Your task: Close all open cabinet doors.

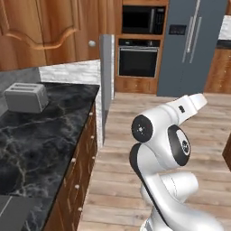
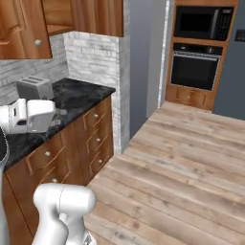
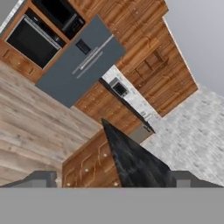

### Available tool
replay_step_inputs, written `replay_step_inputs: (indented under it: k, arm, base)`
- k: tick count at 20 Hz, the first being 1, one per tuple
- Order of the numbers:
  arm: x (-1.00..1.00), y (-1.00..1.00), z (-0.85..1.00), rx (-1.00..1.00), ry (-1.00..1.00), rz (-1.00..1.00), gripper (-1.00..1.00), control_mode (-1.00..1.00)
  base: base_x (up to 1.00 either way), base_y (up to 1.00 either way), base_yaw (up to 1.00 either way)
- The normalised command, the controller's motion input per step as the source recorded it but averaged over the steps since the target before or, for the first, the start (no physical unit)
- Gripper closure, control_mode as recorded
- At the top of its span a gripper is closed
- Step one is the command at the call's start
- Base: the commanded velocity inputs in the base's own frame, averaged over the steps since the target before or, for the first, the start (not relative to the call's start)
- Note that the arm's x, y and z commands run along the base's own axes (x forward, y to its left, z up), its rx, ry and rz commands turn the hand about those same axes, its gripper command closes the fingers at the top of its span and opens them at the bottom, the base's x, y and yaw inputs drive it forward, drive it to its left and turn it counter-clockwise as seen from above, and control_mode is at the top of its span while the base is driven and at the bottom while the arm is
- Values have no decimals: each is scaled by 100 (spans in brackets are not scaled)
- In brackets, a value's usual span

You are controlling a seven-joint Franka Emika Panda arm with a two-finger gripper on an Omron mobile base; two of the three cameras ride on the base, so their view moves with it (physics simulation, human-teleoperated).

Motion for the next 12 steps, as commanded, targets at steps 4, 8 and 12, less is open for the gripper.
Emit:
replay_step_inputs:
  k: [4, 8, 12]
  arm:
    - [0, 0, 0, 0, 0, 0, -100, 100]
    - [0, 0, 0, 0, 0, 0, -100, 100]
    - [0, 0, 0, 0, 0, 0, -100, 100]
  base:
    - [100, -56, 20]
    - [96, -62, 28]
    - [68, -64, 39]
